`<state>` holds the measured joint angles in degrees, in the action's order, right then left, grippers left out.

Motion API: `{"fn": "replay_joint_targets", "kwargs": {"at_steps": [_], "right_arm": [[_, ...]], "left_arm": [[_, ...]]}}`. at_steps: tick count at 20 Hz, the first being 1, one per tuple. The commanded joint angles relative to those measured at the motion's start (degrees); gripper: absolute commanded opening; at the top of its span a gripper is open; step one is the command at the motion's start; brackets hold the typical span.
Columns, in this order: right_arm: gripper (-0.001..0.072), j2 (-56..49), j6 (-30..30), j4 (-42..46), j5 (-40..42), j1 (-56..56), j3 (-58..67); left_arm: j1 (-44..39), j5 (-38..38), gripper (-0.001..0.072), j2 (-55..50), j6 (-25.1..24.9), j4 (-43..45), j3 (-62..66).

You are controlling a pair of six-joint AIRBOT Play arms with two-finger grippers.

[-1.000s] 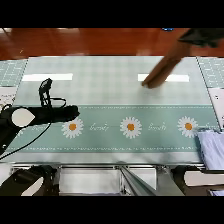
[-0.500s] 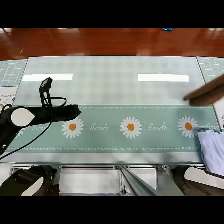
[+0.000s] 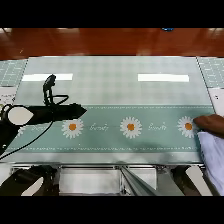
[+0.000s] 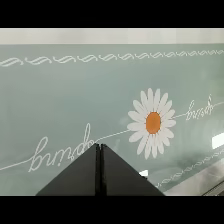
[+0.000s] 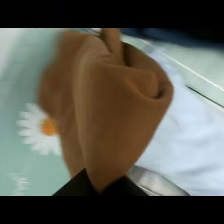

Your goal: Fold the shirts.

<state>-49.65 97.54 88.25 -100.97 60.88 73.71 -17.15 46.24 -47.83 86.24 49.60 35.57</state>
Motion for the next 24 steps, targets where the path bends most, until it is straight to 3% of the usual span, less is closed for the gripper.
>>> {"fn": "replay_joint_targets", "kwargs": {"at_steps": [1,2,3,7,8,10,11,13,15,17,18,21,22,24], "right_arm": [[0.0091,10.1,-1.2,11.1,-3.9,6.2,-13.9],[0.0326,11.8,-1.1,12.7,-3.9,5.7,-17.1],[0.0419,12.6,-1.2,12.8,-3.9,5.1,-19.6],[0.0419,9.7,-2.4,6.3,-2.8,5.0,-19.7],[0.0402,8.3,-3.0,3.1,-2.2,5.0,-17.5],[0.0113,4.3,-4.7,-7.6,-1.7,5.0,-10.5],[0.004,1.6,-4.3,-15.0,0.2,4.9,-6.6],[0.0022,-4.2,-4.4,-30.1,7.3,1.0,1.3],[0.0022,-9.2,-4.7,-32.5,15.6,-12.4,8.0],[0.0022,-13.2,-6.4,-30.1,25.1,-30.2,11.3],[0.0021,-15.3,-7.0,-23.9,28.1,-40.0,12.1],[0.0018,-22.3,-1.7,12.1,24.0,-65.1,12.3],[0.0018,-25.4,-1.6,17.6,21.2,-69.5,12.3],[0.0019,-29.9,-1.3,12.2,18.1,-71.1,12.3]], "left_arm": [[0.0,0.3,0.0019,-0.4,-4.2,-1.6,0.0],[0.0,0.2,0.0019,-0.7,-4.7,-1.6,0.0],[0.0,0.1,0.0019,-1.1,-5.1,-1.6,0.0],[2.5,-3.9,0.0019,-2.4,-7.2,-1.6,0.2],[4.8,-4.2,0.0019,-2.4,-7.2,-1.6,0.9],[11.3,-2.0,0.0019,-2.4,-7.4,-1.6,4.8],[15.1,-1.1,0.0019,-2.4,-6.7,-1.6,7.1],[20.5,-0.1,0.0018,-2.5,-4.5,-1.6,12.4],[21.2,0.9,0.0018,-3.6,-3.4,-1.6,19.3],[18.1,4.7,0.0018,-6.9,-2.2,0.4,26.9],[15.5,7.8,0.0017,-8.8,0.1,4.6,29.9],[4.5,14.9,0.0018,-12.6,13.3,30.5,30.8],[1.8,16.7,0.0019,-13.6,16.2,36.7,29.9],[0.2,17.0,0.0019,-15.1,17.7,39.3,28.3]]}}
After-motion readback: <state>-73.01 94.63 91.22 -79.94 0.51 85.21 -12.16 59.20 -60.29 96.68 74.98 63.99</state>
